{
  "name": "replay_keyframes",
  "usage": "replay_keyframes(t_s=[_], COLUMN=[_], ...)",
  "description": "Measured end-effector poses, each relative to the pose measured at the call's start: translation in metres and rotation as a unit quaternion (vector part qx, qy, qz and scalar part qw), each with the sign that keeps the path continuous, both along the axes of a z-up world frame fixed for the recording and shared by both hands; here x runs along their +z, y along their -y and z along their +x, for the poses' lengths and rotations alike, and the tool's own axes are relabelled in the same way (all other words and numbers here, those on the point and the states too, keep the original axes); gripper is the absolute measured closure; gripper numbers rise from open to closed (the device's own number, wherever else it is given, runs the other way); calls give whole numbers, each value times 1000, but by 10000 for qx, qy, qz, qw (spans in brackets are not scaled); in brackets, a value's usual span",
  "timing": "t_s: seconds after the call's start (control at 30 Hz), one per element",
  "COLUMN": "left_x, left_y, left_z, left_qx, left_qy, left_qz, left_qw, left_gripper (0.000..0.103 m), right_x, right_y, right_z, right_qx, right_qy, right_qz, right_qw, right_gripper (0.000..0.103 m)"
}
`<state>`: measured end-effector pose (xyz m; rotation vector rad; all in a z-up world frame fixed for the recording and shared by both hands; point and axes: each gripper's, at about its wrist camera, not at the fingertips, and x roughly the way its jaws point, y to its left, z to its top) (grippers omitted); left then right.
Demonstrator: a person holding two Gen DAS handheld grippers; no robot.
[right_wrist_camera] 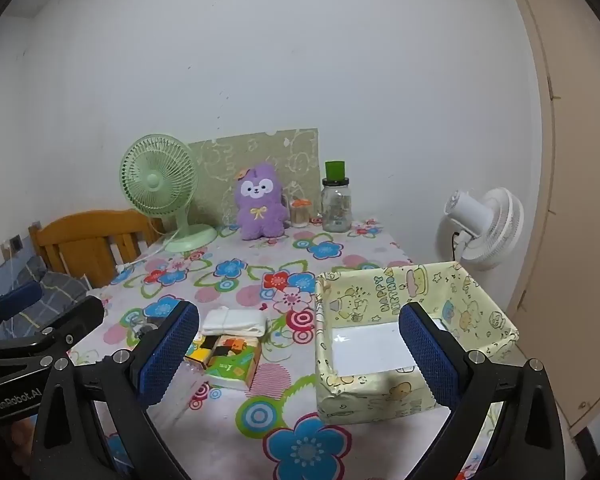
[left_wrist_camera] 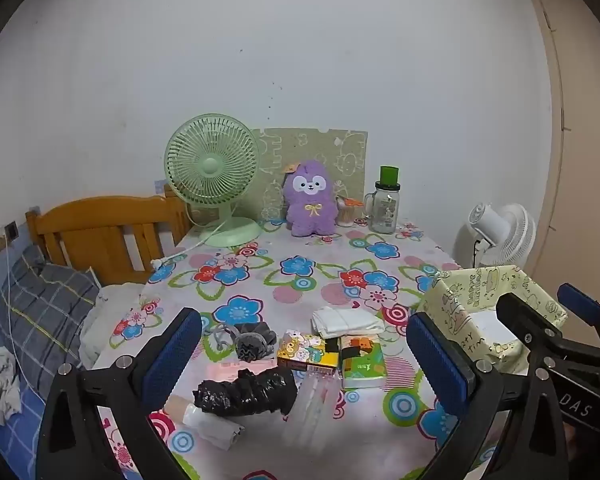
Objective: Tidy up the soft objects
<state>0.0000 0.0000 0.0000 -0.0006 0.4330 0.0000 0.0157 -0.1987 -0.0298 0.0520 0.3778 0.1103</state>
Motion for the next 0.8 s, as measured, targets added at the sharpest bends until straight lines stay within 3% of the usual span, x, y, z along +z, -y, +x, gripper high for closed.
replay_keyframes(t_s=[0.8], left_x=[-6], left_y=[-5], left_z=[3], left_qx=[71], left_qy=[-105], left_qz=[-178], left_qw=[9998], left_gripper=[0], right_x=[0], right_y=[-1], right_z=[-1], right_qx=[-71], right_qy=[-98], right_qz=[-74], right_qw=[9999], right_gripper=[2])
